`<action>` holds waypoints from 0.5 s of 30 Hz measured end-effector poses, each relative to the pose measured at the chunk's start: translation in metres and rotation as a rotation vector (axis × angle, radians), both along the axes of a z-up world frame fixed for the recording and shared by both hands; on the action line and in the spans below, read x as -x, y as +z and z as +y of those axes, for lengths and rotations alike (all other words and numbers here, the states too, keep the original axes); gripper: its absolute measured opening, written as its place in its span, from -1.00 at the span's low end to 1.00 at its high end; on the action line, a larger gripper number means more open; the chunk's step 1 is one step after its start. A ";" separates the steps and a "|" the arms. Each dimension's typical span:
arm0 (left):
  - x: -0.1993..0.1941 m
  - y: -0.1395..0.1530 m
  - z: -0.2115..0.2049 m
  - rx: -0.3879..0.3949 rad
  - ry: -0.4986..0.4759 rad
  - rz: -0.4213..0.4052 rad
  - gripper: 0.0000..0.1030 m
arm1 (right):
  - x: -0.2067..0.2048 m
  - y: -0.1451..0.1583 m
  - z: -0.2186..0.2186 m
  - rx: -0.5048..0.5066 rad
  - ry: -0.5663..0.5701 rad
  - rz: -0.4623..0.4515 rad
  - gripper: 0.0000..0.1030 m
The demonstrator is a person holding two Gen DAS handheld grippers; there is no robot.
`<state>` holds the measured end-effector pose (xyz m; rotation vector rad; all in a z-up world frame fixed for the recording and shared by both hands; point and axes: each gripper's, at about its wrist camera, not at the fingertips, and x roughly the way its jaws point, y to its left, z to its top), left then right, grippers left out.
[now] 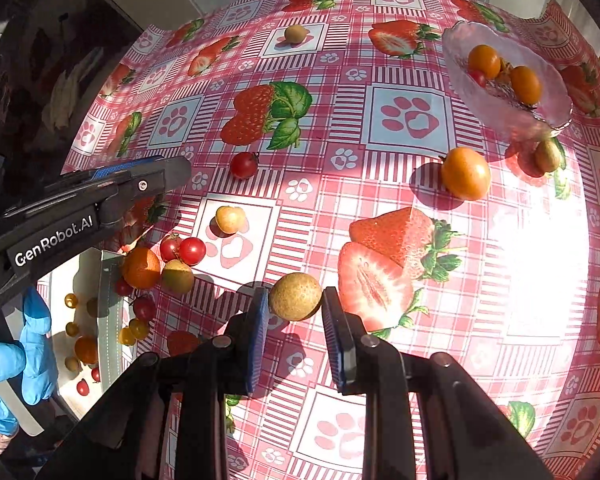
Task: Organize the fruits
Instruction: 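Carry kiwi in right tool and yellow tomato in left tool over white tray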
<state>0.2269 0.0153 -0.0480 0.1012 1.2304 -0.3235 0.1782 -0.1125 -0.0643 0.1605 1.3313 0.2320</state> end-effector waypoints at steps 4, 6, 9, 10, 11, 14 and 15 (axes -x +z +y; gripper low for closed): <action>0.035 0.005 0.021 0.004 0.014 0.021 -0.57 | 0.027 0.002 0.007 -0.002 -0.006 0.028 -0.43; 0.052 0.007 0.033 0.011 0.033 0.037 -0.57 | 0.040 0.005 0.012 -0.002 -0.007 0.035 -0.43; 0.077 0.010 0.053 0.010 0.061 0.053 -0.57 | 0.061 0.009 0.022 0.007 0.005 0.047 -0.43; 0.085 0.011 0.059 0.009 0.071 0.057 -0.57 | 0.067 0.009 0.025 0.007 0.009 0.056 -0.43; 0.092 0.013 0.066 0.005 0.082 0.058 -0.57 | 0.073 0.009 0.029 0.008 0.014 0.064 -0.43; 0.116 0.017 0.084 -0.012 0.104 0.056 -0.57 | 0.090 0.010 0.042 0.009 0.036 0.086 -0.43; 0.122 0.018 0.091 -0.019 0.109 0.055 -0.57 | 0.094 0.011 0.049 0.011 0.046 0.089 -0.43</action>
